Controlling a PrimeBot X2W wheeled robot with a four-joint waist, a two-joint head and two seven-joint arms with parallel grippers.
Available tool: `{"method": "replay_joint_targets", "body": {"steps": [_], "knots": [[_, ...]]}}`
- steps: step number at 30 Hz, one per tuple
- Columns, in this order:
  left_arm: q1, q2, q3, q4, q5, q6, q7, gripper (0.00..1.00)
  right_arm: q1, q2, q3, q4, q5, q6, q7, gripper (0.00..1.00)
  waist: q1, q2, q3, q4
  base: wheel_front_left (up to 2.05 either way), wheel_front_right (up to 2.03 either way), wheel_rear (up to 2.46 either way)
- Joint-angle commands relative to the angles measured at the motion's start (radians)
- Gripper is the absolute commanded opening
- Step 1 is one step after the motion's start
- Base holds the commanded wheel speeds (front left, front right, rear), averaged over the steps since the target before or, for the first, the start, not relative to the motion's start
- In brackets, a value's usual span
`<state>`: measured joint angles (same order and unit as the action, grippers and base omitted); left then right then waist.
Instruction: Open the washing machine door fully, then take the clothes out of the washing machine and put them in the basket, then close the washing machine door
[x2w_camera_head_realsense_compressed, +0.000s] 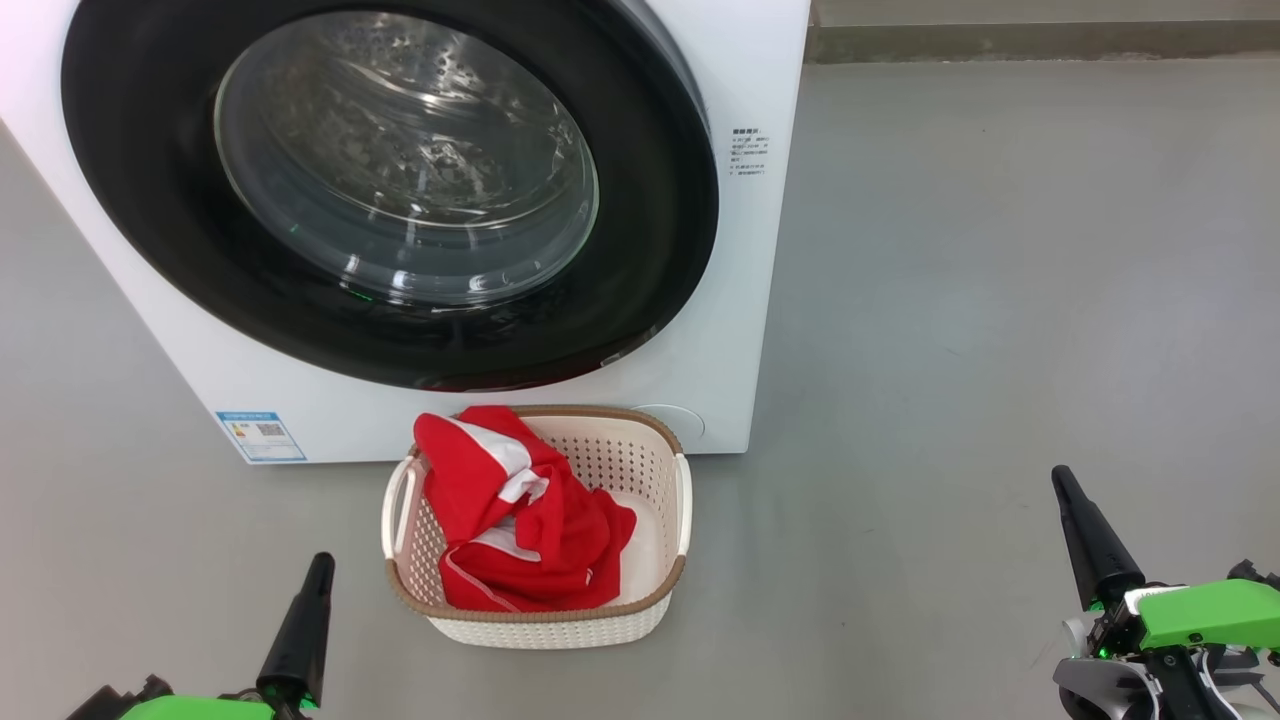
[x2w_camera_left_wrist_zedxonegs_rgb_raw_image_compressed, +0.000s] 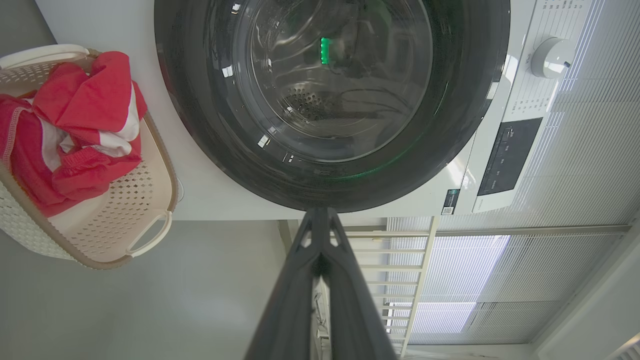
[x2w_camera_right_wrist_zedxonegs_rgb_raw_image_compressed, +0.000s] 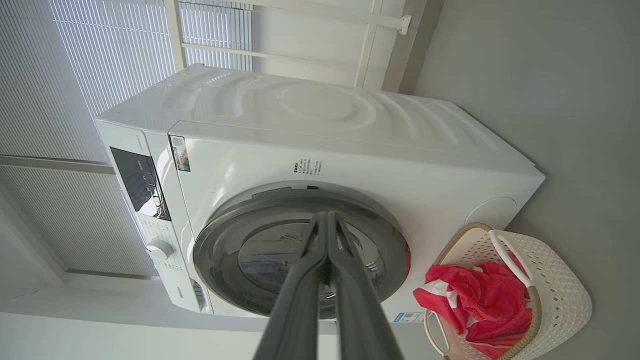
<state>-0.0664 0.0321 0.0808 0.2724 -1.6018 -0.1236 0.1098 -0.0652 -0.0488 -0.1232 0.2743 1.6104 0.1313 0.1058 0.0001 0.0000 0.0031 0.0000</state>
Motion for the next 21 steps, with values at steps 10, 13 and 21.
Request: {"method": "replay_joint_targets", "body": {"steps": [10,13,21], "knots": [[-0.042,0.018,0.033,-0.027,-0.007,-0.007,0.003,0.0,-0.042,-0.005,0.013,-0.03,0.001,-0.001,0.004,0.0,-0.0001,0.0,0.0,0.0,0.0,0.0,0.0],[-0.042,0.018,0.033,-0.027,-0.007,-0.007,0.003,0.0,-0.042,-0.005,0.013,-0.03,0.001,-0.001,0.005,0.0,-0.0001,0.0,0.0,0.0,0.0,0.0,0.0],[-0.042,0.018,0.033,-0.027,-0.007,-0.007,0.003,0.0,-0.042,-0.004,0.012,-0.03,0.001,-0.001,0.005,0.0,-0.0001,0.0,0.0,0.0,0.0,0.0,0.0]]}}
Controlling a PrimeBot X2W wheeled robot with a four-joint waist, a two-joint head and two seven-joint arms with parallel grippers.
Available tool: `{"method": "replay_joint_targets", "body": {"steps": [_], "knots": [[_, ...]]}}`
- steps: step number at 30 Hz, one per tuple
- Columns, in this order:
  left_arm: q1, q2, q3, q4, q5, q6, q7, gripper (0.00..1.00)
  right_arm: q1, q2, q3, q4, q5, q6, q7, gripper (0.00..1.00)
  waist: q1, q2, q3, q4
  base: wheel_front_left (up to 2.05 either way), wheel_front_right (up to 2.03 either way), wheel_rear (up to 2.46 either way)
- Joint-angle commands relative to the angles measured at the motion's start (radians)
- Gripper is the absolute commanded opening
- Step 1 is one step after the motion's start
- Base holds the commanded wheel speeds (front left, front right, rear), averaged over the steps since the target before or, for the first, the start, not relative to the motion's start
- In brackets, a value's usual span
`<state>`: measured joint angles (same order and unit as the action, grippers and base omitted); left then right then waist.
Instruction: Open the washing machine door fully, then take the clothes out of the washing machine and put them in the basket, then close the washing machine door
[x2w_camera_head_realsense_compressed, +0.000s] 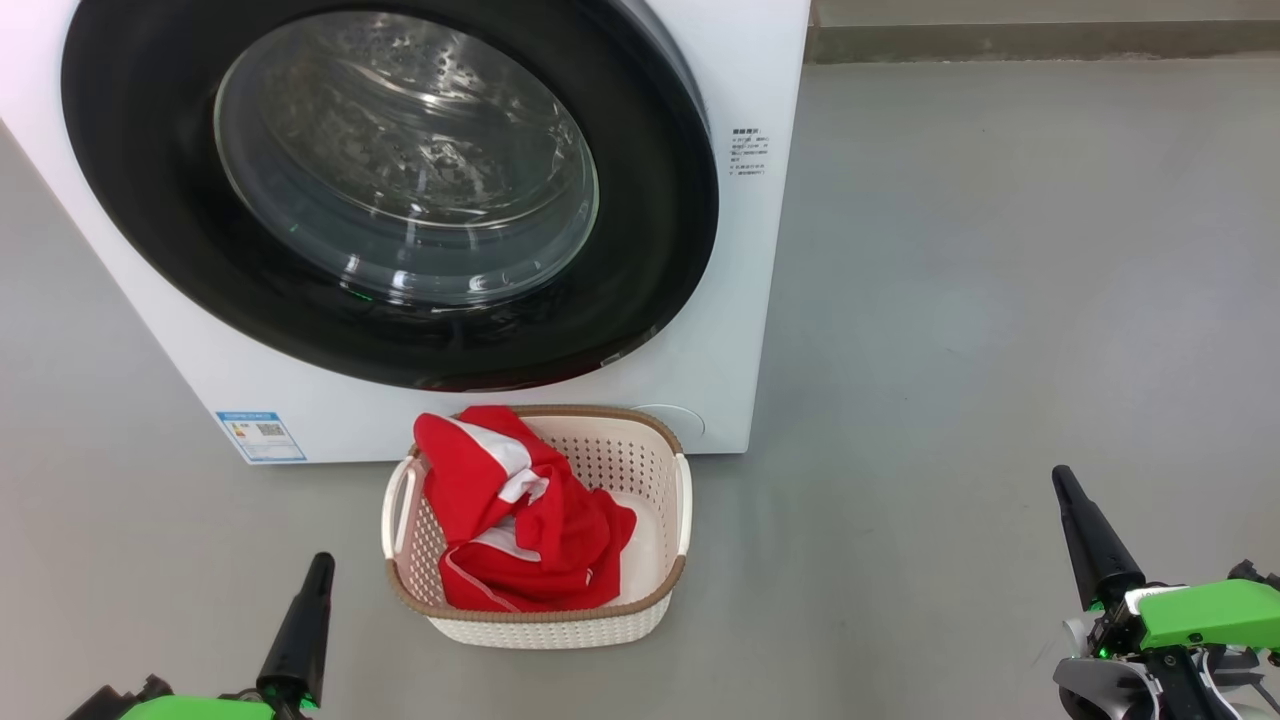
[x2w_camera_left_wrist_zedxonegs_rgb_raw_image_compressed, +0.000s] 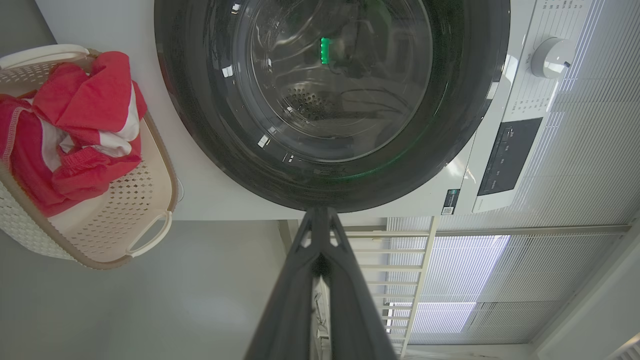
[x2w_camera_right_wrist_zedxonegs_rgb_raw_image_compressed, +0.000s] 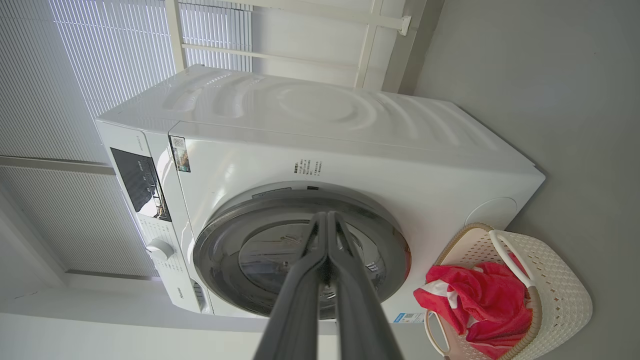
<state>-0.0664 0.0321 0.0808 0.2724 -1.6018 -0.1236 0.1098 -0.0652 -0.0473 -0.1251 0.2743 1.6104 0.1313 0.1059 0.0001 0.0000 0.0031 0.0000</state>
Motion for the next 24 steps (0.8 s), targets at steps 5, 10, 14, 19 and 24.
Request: {"method": "replay_joint_targets", "body": {"steps": [5,10,14,19,24], "knots": [[-0.042,0.018,0.033,-0.027,-0.007,-0.007,0.003,0.0,-0.042,-0.006,0.014,-0.03,0.0,-0.001,0.005,0.0,0.0,0.0,0.0,0.0,0.0,0.0,0.0],[-0.042,0.018,0.033,-0.027,-0.007,-0.007,0.003,0.0,-0.042,-0.005,0.014,-0.03,0.0,-0.001,0.005,0.0,0.0,0.0,0.0,0.0,0.0,0.0,0.0],[-0.042,0.018,0.033,-0.027,-0.007,-0.007,0.003,0.0,-0.042,-0.005,0.014,-0.03,0.0,-0.001,0.006,0.0,0.0,0.0,0.0,0.0,0.0,0.0,0.0],[-0.042,0.018,0.033,-0.027,-0.007,-0.007,0.003,0.0,-0.042,-0.005,0.013,-0.03,0.0,-0.001,0.006,0.0,0.0,0.0,0.0,0.0,0.0,0.0,0.0],[-0.042,0.018,0.033,-0.027,-0.007,-0.007,0.003,0.0,-0.042,-0.005,0.013,-0.03,0.0,-0.001,0.006,0.0,0.0,0.0,0.0,0.0,0.0,0.0,0.0]]}}
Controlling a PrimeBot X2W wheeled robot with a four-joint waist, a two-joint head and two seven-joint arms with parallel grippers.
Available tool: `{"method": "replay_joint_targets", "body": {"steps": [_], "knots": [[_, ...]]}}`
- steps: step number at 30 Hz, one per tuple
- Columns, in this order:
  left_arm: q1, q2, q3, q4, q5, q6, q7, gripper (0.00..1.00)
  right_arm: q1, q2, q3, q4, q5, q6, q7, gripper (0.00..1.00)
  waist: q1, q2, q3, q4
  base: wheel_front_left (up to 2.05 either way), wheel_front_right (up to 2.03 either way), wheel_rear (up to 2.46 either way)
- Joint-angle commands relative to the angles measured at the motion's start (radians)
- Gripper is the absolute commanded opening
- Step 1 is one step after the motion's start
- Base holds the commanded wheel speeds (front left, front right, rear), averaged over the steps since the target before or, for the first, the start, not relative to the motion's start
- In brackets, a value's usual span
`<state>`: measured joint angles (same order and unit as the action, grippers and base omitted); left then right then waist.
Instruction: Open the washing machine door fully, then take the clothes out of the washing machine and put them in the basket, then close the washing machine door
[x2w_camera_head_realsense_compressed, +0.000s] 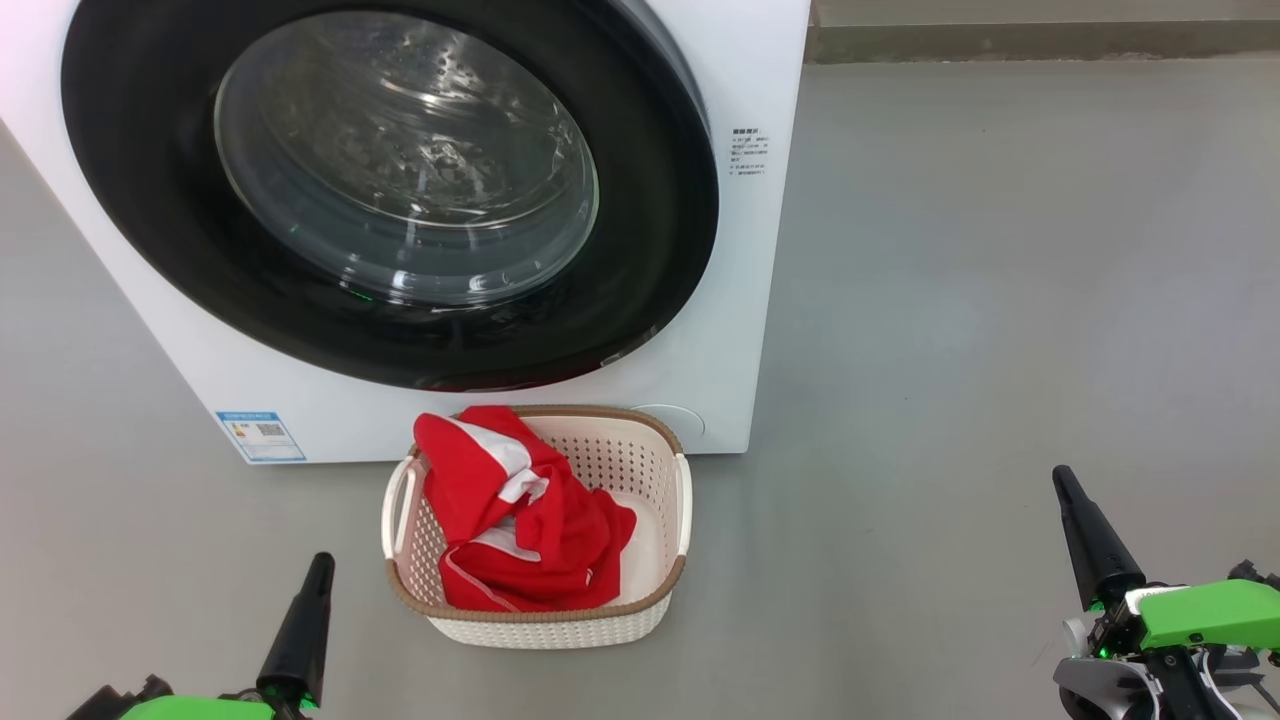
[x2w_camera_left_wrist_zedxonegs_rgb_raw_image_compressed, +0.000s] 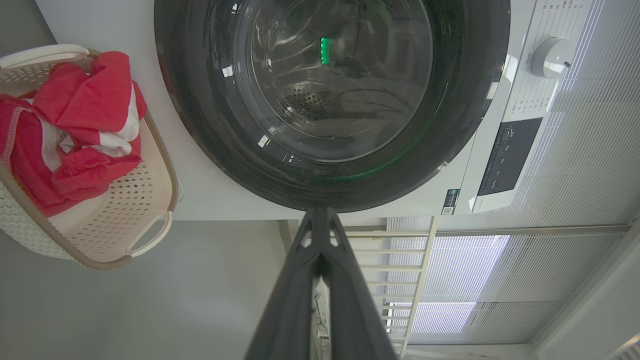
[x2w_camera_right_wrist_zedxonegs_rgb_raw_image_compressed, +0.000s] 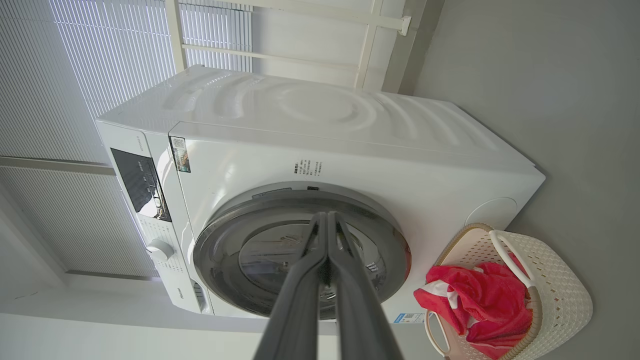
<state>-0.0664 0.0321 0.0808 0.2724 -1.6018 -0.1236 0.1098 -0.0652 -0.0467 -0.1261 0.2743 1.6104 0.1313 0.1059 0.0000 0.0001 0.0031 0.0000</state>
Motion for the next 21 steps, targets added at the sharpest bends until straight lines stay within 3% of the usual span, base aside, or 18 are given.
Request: {"method": "replay_joint_targets", "body": {"steps": [1,21], "knots": [[-0.042,0.018,0.033,-0.027,-0.007,-0.007,0.003,0.0,-0.043,-0.005,0.014,-0.03,0.0,-0.001,0.006,0.0,0.0,-0.0001,0.0,0.0,0.0,0.0,0.0],[-0.042,0.018,0.033,-0.027,-0.007,-0.007,0.003,0.0,-0.043,-0.005,0.013,-0.03,-0.001,-0.001,0.007,0.0,0.0,-0.0001,0.0,0.0,0.0,0.0,0.0]]}}
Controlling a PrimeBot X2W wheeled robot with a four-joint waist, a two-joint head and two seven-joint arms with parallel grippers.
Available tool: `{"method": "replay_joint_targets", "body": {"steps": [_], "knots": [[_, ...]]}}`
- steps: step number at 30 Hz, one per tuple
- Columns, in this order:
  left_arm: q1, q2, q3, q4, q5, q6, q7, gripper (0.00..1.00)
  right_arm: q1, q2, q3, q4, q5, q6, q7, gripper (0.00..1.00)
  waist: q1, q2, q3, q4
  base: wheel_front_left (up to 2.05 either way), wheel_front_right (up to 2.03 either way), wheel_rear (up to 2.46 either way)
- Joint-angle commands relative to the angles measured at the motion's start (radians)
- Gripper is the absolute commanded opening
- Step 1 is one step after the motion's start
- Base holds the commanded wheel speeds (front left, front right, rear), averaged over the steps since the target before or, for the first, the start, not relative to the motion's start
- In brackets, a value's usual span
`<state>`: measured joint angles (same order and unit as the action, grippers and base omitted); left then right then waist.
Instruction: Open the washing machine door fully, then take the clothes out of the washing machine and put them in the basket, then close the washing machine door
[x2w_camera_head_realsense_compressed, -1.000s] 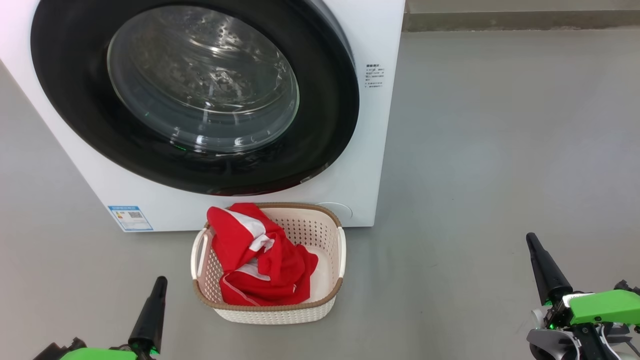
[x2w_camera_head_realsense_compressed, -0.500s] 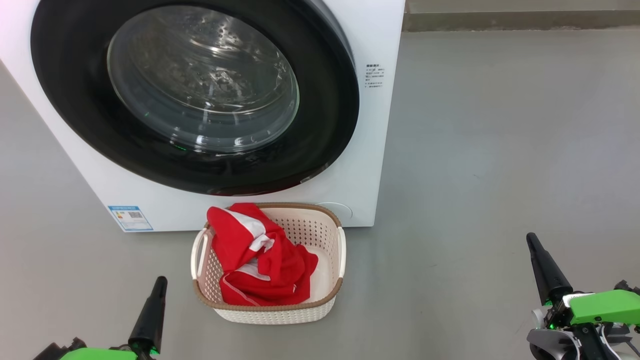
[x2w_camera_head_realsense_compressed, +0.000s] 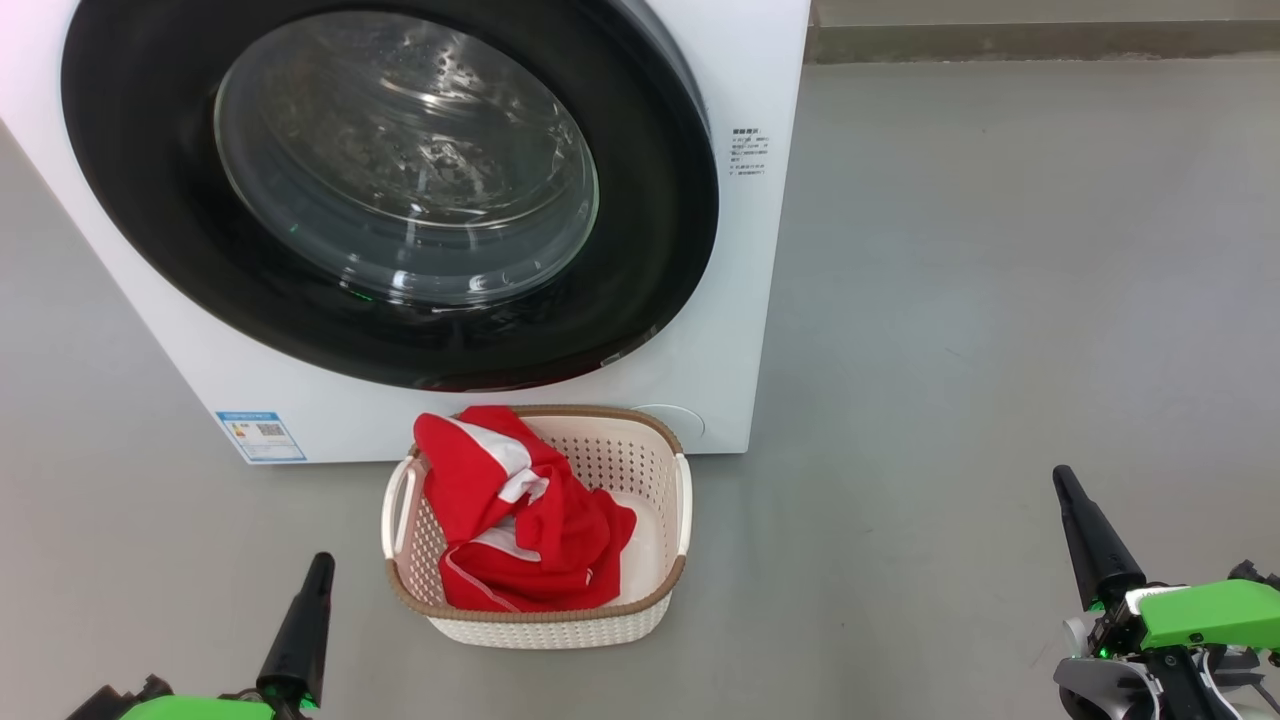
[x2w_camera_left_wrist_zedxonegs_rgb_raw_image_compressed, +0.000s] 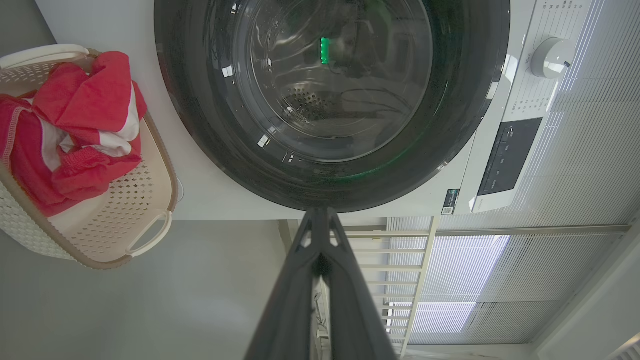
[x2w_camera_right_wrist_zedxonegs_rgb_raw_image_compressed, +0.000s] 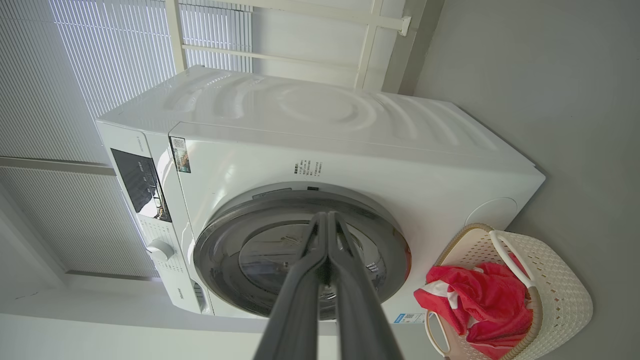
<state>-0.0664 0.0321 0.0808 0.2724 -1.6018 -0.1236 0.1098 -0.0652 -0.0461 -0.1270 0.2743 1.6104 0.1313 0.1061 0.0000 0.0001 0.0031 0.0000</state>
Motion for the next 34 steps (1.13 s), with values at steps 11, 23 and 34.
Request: {"method": "replay_joint_targets", "body": {"steps": [11,23,34], "knots": [[-0.042,0.018,0.033,-0.027,-0.007,-0.007,0.003,0.0,-0.043,-0.005,0.014,-0.03,-0.001,-0.001,0.007,0.0,0.0,-0.0001,0.0,0.0,0.0,0.0,0.0],[-0.042,0.018,0.033,-0.027,-0.007,-0.007,0.003,0.0,-0.043,-0.005,0.014,-0.03,-0.002,-0.001,0.007,0.0,0.0,-0.0001,0.0,0.0,0.0,0.0,0.0],[-0.042,0.018,0.033,-0.027,-0.007,-0.007,0.003,0.0,-0.043,-0.005,0.013,-0.03,-0.002,-0.001,0.007,0.0,0.0,-0.0001,0.0,0.0,0.0,0.0,0.0]]}}
